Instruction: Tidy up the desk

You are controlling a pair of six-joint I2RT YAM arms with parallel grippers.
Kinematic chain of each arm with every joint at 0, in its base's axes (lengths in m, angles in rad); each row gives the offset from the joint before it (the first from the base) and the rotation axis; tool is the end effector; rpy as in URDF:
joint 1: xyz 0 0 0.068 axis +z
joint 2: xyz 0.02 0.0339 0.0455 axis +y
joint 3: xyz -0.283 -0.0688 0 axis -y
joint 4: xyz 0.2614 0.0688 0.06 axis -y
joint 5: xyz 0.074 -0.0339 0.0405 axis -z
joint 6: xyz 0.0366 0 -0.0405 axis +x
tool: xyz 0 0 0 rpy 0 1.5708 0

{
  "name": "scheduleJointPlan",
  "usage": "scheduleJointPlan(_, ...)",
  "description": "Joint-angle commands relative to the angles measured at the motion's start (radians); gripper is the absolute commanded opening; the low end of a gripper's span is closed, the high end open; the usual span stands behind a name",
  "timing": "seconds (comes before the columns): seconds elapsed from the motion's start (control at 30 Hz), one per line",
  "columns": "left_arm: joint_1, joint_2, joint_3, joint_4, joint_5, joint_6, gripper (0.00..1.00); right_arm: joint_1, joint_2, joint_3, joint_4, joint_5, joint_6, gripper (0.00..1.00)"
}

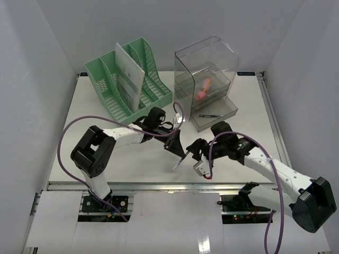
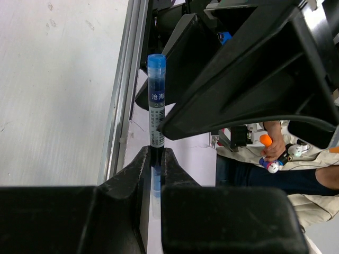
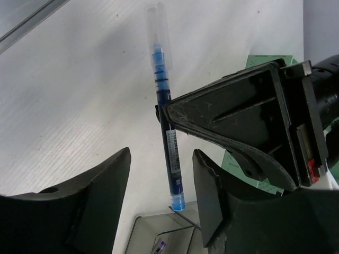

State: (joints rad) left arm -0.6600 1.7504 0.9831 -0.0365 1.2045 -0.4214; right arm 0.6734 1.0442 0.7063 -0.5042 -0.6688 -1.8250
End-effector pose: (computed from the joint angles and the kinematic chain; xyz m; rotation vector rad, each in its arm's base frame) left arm 0.2641 -0.2482 0.1910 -0.9433 -2.2956 1.9062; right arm 0.1521 0.1504 0.2515 -2.1625 0.4156 0.1828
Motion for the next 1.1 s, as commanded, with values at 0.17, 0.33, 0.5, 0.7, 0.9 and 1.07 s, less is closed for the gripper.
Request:
scheduleJointPlan(0.17,-0.021,0.003,0.034,-0.050,0.017,0.042,0.15,0.072,0.017,-0.005,0.058,0.195,-0.014,0.31)
scheduleJointPlan(0.33,-0.022,0.002,0.037,-0.072,0.014,0.058,0.21,0.087,0.023,-0.011,0.062,0.227,-0.028,0.20)
scheduleJointPlan(0.5,-0.023,0.001,0.047,-0.092,0.011,0.071,0.29,0.096,0.025,-0.013,0.076,0.229,-0.025,0.12)
scheduleJointPlan(0.7,-0.023,-0.012,0.058,-0.115,-0.037,0.078,0.53,0.095,0.018,-0.016,0.081,0.218,0.000,0.08)
scheduleJointPlan(0.9,-0.018,-0.035,0.074,-0.118,-0.085,0.077,0.72,0.095,0.000,-0.044,0.086,0.235,0.018,0.08)
scheduleJointPlan(1.07,0.015,-0.120,0.090,-0.173,-0.207,0.108,0.76,0.088,-0.048,-0.099,0.111,0.278,0.087,0.08)
